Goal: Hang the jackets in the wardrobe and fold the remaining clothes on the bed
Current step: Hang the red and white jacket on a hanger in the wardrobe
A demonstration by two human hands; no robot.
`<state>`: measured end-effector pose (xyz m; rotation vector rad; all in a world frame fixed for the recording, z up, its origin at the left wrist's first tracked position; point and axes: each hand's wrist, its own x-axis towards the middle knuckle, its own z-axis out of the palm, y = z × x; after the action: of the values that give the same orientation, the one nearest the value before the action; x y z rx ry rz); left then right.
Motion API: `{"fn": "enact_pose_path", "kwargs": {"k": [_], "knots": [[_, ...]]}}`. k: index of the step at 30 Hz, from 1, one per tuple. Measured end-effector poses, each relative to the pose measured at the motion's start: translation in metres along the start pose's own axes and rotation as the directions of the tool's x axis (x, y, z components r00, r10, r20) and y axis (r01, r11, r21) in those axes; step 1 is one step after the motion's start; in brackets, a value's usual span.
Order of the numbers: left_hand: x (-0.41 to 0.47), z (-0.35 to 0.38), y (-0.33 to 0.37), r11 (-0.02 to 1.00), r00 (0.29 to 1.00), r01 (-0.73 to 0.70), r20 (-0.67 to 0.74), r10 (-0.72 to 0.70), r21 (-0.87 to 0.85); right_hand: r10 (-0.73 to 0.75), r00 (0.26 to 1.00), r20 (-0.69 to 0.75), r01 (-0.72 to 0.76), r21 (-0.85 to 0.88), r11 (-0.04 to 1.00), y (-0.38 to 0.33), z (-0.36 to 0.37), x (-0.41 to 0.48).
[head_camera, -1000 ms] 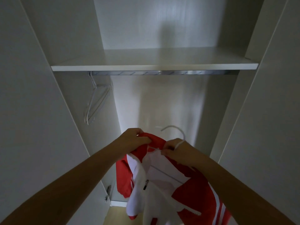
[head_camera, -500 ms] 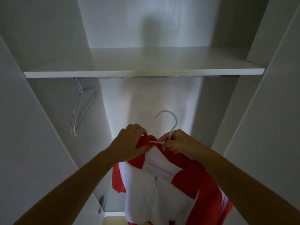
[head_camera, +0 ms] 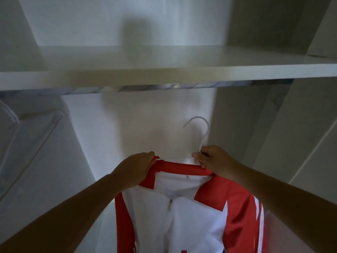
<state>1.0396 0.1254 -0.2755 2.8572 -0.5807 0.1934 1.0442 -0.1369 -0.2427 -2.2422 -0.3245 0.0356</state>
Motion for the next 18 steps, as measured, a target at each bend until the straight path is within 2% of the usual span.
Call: {"fn": "enact_pose_path", "kwargs": {"k": [5, 9, 14, 18], "knots": [[0.048, -0.014, -0.022, 0.998, 0.995, -0.048, -0.09, 0.052, 0.047, -0.111, 0.992, -0.06, 0.114, 0.057, 0.992, -0.003, -0.015, 0.044], [0.087, -0.037, -0.037, 0.996, 0.982, -0.038, -0.182, 0.051, 0.078, -0.181, 0.967, -0.179, 0.191, 0.041, 0.981, -0.02, -0.032, 0.084], [0.132, -0.041, -0.036, 0.988, 0.94, 0.046, -0.34, 0.007, 0.148, -0.138, 0.949, -0.285, 0.121, -0.075, 0.99, -0.034, -0.05, 0.131], [0.155, -0.031, -0.03, 0.965, 0.924, 0.13, -0.38, -0.034, 0.229, -0.102, 0.933, -0.346, 0.052, -0.152, 0.987, -0.033, -0.056, 0.155]]}}
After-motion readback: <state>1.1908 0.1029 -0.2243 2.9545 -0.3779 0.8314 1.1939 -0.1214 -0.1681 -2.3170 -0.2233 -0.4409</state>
